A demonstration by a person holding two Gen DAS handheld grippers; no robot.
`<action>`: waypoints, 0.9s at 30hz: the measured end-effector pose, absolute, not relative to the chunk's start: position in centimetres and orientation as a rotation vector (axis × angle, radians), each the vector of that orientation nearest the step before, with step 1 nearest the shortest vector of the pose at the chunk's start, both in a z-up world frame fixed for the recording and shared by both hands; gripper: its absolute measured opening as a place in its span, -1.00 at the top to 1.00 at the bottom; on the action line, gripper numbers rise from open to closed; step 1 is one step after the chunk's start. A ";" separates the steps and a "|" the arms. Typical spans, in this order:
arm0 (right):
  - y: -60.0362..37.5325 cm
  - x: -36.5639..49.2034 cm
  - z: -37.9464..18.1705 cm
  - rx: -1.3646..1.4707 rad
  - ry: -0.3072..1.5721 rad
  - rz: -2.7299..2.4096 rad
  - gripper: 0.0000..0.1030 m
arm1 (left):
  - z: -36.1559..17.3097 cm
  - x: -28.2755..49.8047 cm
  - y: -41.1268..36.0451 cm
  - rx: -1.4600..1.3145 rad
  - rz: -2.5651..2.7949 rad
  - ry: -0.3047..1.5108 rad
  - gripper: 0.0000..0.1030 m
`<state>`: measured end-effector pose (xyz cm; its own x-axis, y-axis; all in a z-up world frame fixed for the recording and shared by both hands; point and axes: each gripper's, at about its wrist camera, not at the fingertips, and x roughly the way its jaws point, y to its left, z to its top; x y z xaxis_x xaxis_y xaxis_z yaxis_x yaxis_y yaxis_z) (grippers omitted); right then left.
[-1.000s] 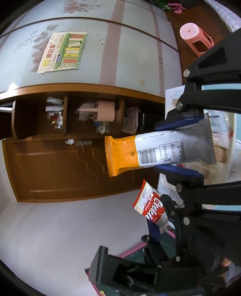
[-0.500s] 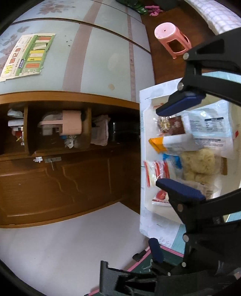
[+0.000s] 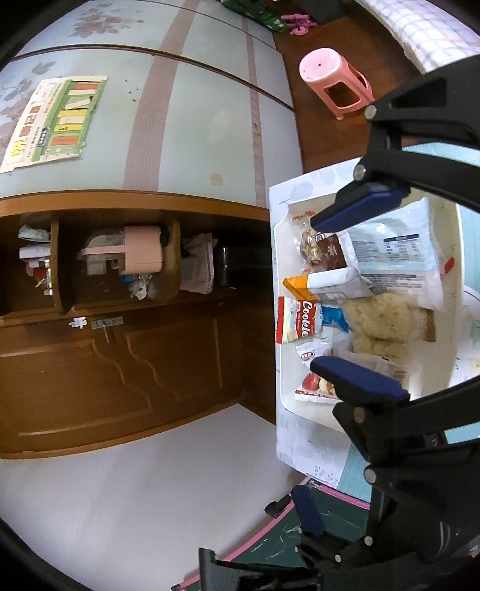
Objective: Organize snacks
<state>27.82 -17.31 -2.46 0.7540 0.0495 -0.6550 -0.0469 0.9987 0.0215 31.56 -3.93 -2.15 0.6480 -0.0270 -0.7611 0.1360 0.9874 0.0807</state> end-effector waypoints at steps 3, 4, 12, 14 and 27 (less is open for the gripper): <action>-16.9 26.1 -1.3 -0.004 0.701 0.054 -0.36 | -1.0 29.5 -3.4 0.116 -0.099 0.857 -0.94; -16.8 25.5 -1.0 -0.007 0.696 0.053 -0.36 | -0.8 28.8 -3.3 0.113 -0.099 0.854 -0.94; -15.8 18.5 1.1 -0.002 0.655 0.062 -0.44 | 1.5 21.1 -2.1 0.069 -0.093 0.819 -0.94; -15.6 16.5 1.4 0.008 0.649 0.063 -0.47 | 1.8 19.0 -1.7 0.060 -0.081 0.813 -0.95; -15.4 5.7 -1.0 0.074 0.681 0.096 -0.50 | 0.9 6.5 0.7 0.081 -0.053 0.800 -0.96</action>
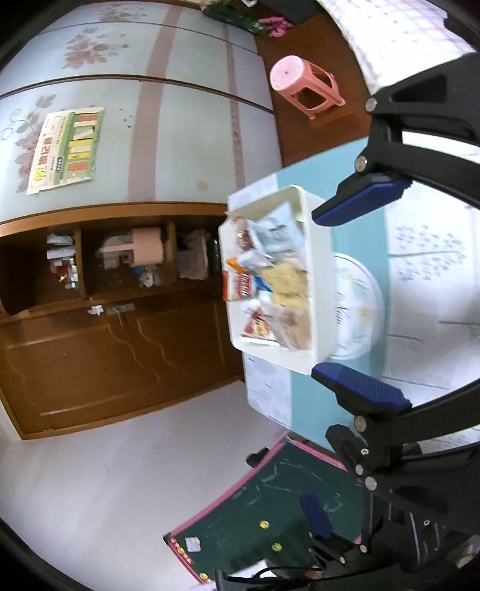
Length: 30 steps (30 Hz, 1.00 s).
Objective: Organize snacks
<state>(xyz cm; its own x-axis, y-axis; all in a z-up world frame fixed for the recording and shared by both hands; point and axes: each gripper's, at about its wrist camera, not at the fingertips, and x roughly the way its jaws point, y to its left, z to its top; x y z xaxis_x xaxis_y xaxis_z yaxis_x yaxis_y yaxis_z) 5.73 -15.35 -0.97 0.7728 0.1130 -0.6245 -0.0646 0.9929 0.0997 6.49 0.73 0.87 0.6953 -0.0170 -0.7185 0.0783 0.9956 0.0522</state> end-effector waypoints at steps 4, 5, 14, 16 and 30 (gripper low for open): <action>-15.3 3.5 -2.2 0.089 0.698 0.085 -0.50 | 0.0 4.1 1.3 0.074 -0.070 0.826 -0.96; -15.3 3.2 -2.4 0.101 0.704 0.092 -0.50 | -0.2 3.6 1.4 0.071 -0.071 0.832 -0.96; -14.9 0.1 -3.7 0.117 0.737 0.084 -0.50 | -1.1 1.1 2.1 0.029 -0.064 0.872 -0.96; -14.8 -0.1 -3.8 0.112 0.739 0.084 -0.50 | -1.4 0.8 2.2 0.025 -0.059 0.881 -0.96; -13.6 -0.6 -4.3 0.074 0.748 0.110 -0.50 | -1.6 0.7 3.0 -0.002 -0.014 0.882 -0.96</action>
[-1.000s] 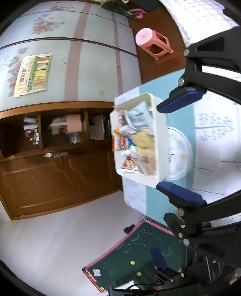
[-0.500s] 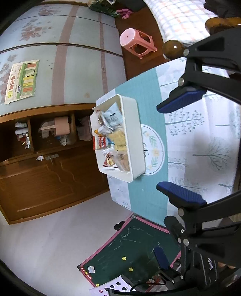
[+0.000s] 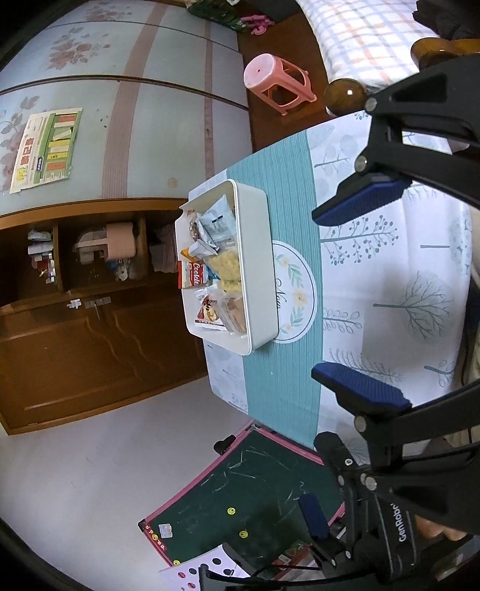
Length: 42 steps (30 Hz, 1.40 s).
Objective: Organize snacks
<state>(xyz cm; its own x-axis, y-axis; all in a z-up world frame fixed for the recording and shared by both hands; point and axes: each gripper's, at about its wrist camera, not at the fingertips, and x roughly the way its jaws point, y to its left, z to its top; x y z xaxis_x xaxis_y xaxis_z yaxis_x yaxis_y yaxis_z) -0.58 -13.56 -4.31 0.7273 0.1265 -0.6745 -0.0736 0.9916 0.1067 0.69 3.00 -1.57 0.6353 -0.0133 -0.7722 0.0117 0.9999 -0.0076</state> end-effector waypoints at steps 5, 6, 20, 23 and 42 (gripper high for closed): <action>-13.4 -0.6 -4.4 0.066 0.747 0.118 -0.50 | -1.6 0.6 2.9 0.003 -0.012 0.883 -0.96; -13.4 -0.6 -4.4 0.065 0.747 0.120 -0.50 | -1.6 0.6 2.9 0.001 -0.013 0.881 -0.96; -13.6 0.0 -5.1 0.075 0.773 0.136 -0.50 | -2.1 1.0 3.4 0.001 -0.008 0.890 -0.96; -13.6 0.2 -5.3 0.079 0.780 0.138 -0.50 | -2.3 1.1 3.5 -0.003 -0.007 0.896 -0.96; -13.6 0.3 -5.9 0.083 0.793 0.144 -0.50 | -2.7 1.2 3.7 -0.007 -0.006 0.904 -0.96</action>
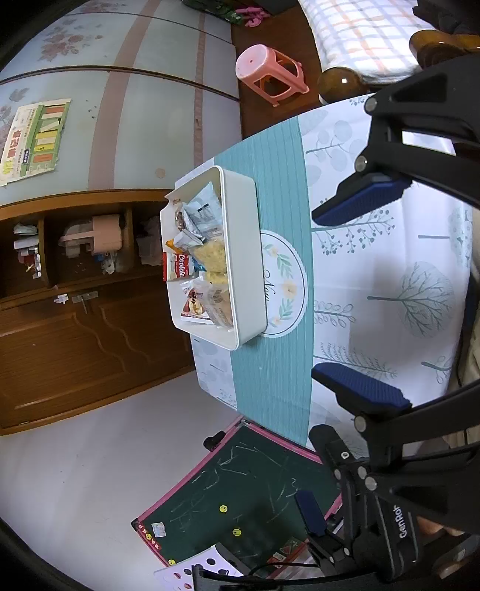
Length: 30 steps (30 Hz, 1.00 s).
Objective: Organize snacks
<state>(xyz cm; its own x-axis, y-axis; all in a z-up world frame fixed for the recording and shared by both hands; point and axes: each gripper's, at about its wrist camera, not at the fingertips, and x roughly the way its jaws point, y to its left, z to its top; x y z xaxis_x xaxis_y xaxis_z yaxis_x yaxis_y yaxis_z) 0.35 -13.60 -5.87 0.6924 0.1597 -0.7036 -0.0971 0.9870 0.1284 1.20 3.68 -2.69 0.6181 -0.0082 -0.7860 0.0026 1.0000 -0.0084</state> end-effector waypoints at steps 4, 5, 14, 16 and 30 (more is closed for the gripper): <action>-13.6 0.3 -5.9 0.083 0.792 0.143 -0.50 | -2.7 1.2 3.6 -0.006 -0.006 0.904 -0.96; -13.6 0.4 -5.9 0.083 0.793 0.143 -0.50 | -2.6 1.2 3.6 -0.006 -0.006 0.905 -0.96; -13.6 0.3 -6.1 0.084 0.795 0.144 -0.50 | -2.8 1.2 3.6 -0.006 -0.004 0.906 -0.96; -13.6 0.3 -6.1 0.085 0.796 0.145 -0.50 | -2.8 1.2 3.6 -0.006 -0.005 0.906 -0.96; -13.2 0.2 -6.6 0.088 0.803 0.143 -0.50 | -3.1 1.0 3.6 -0.004 -0.003 0.908 -0.95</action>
<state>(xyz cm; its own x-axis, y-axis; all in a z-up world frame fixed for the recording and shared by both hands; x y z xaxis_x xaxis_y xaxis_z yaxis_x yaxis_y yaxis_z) 0.18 -13.20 -6.63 0.6855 0.1611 -0.7100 -0.0946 0.9867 0.1325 1.01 3.61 -3.07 0.6153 -0.0046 -0.7883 0.0010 1.0000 -0.0051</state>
